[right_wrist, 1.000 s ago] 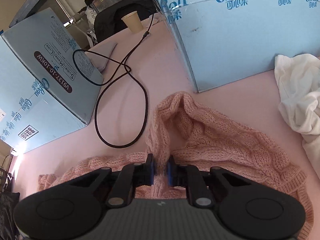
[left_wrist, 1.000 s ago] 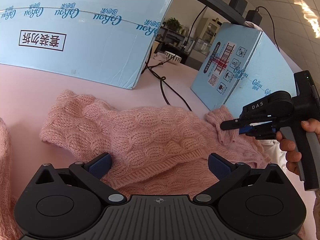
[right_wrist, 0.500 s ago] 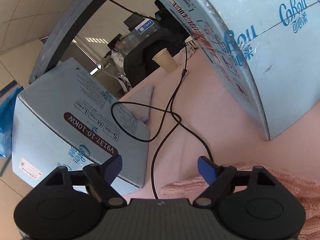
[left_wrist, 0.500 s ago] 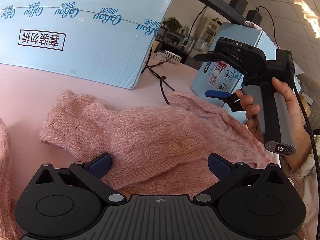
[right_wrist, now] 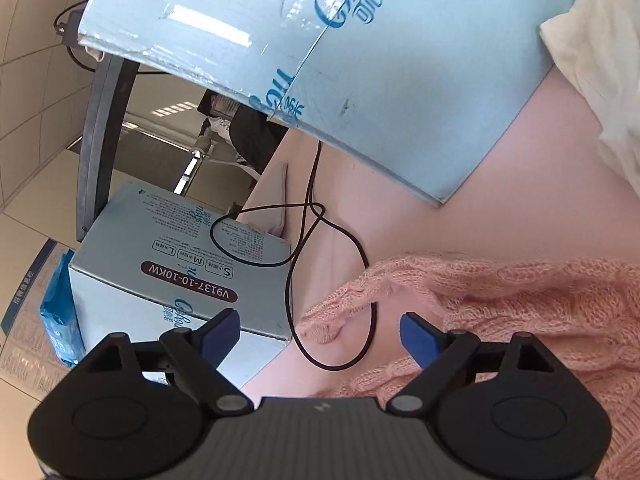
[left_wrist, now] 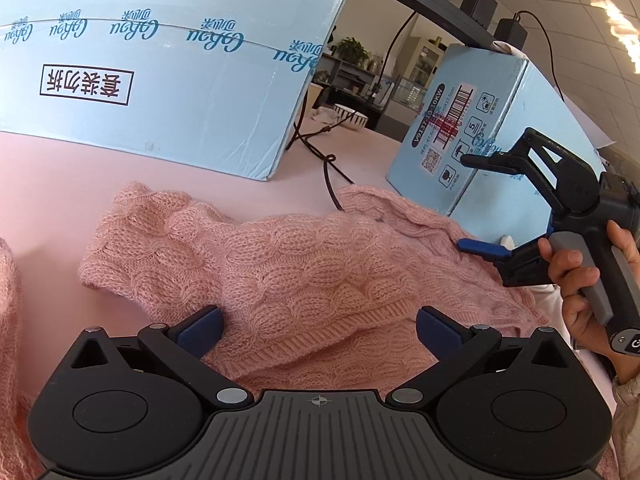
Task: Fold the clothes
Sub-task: 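Release the sweater edge with the right gripper and reposition both grippers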
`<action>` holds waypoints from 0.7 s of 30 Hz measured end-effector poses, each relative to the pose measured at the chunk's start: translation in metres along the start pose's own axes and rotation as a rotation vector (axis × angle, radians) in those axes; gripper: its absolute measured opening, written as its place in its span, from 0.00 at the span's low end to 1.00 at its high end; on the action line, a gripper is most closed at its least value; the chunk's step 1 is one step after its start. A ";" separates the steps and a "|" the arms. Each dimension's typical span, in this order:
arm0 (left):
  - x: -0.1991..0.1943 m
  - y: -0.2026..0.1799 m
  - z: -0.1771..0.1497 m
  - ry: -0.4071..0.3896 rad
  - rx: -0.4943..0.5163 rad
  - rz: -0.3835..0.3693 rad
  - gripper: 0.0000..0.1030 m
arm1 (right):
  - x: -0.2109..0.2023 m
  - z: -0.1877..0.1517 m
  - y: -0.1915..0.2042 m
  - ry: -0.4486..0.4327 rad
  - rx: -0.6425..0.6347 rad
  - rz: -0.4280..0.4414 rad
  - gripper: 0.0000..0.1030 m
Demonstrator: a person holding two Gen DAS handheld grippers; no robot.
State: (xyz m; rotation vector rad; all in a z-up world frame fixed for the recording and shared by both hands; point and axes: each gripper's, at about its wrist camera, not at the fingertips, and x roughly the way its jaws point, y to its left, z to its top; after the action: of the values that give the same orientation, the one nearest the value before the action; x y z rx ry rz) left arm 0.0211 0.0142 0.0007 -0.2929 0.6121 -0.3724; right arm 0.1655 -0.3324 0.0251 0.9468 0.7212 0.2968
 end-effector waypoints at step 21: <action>-0.017 0.021 0.004 -0.083 -0.171 -0.014 1.00 | -0.015 -0.014 0.000 -0.145 0.118 0.089 0.88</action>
State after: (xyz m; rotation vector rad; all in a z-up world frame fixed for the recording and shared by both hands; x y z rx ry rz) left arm 0.0161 0.0411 0.0042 -0.4737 0.5617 -0.3201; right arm 0.1453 -0.3318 0.0265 1.1029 0.5694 0.2624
